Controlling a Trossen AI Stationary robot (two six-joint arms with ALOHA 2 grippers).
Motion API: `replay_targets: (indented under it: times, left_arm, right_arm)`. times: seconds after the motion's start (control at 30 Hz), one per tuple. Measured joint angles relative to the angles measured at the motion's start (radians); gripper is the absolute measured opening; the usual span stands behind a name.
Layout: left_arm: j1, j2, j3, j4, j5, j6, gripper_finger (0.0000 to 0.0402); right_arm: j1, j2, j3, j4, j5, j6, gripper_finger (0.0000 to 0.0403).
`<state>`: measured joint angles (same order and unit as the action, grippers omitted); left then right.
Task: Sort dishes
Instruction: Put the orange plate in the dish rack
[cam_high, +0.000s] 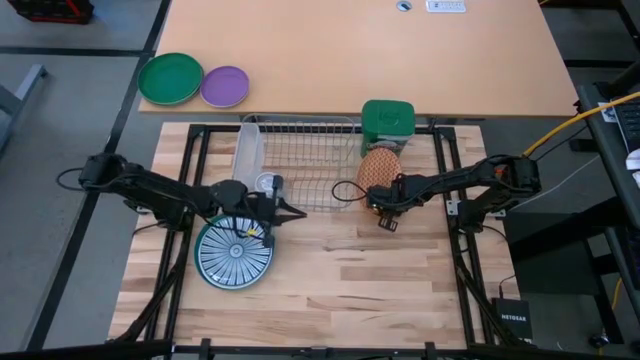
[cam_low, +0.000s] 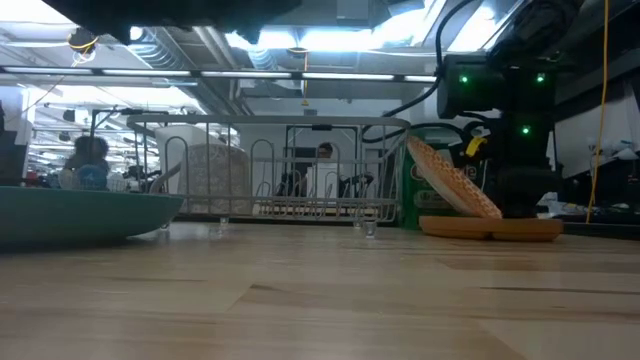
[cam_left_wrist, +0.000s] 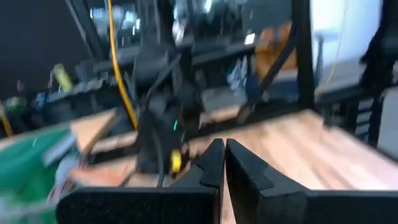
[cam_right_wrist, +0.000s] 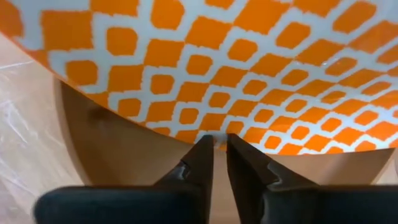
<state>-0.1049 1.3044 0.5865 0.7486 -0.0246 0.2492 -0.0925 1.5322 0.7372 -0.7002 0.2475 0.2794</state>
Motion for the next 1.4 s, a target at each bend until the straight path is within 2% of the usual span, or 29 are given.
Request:
replay_targets:
  times: [0.1,0.23,0.33,0.4,0.57,0.7,0.77,0.9,1.13,1.4]
  left_arm:
    - [0.002,0.078,0.002,0.158,0.003,-0.031,0.0008]
    - [0.044,0.157,0.082,0.143,0.000,-0.144,0.0008]
    - [0.093,0.196,0.195,0.009,-0.001,-0.288,0.0008]
    - [0.129,0.209,0.285,-0.143,0.002,-0.348,0.0008]
    - [0.218,0.228,0.505,-0.510,0.006,-0.364,0.0008]
    - [0.289,0.227,0.608,-0.650,0.016,-0.315,0.0010]
    - [0.324,0.228,0.636,-0.694,0.063,-0.295,0.0018]
    - [0.381,0.246,0.645,-0.699,0.150,-0.317,0.0052]
    - [0.418,0.389,0.647,-0.658,0.156,-0.429,0.0117]
    - [0.418,0.570,0.828,-0.658,0.156,-0.429,0.0135]
  right_arm:
    - [0.000,0.000,0.000,0.000,0.011,0.000,0.0077]
    - [0.000,0.000,0.000,0.000,0.016,0.000,0.0086]
    - [0.000,0.000,0.000,0.000,0.016,0.000,0.0088]
    - [0.000,0.000,0.000,0.000,0.016,0.000,0.0088]
    - [0.000,0.000,0.000,0.000,0.015,0.000,0.0088]
    - [0.000,0.000,0.000,0.000,0.014,0.000,0.0088]
    - [0.000,0.000,0.000,0.000,0.014,0.000,0.0088]
    - [0.000,0.000,0.000,0.000,0.009,0.000,0.0088]
    - [0.000,0.001,0.000,0.000,0.005,0.001,0.0088]
    - [0.000,0.001,0.001,0.001,0.004,0.003,0.0088]
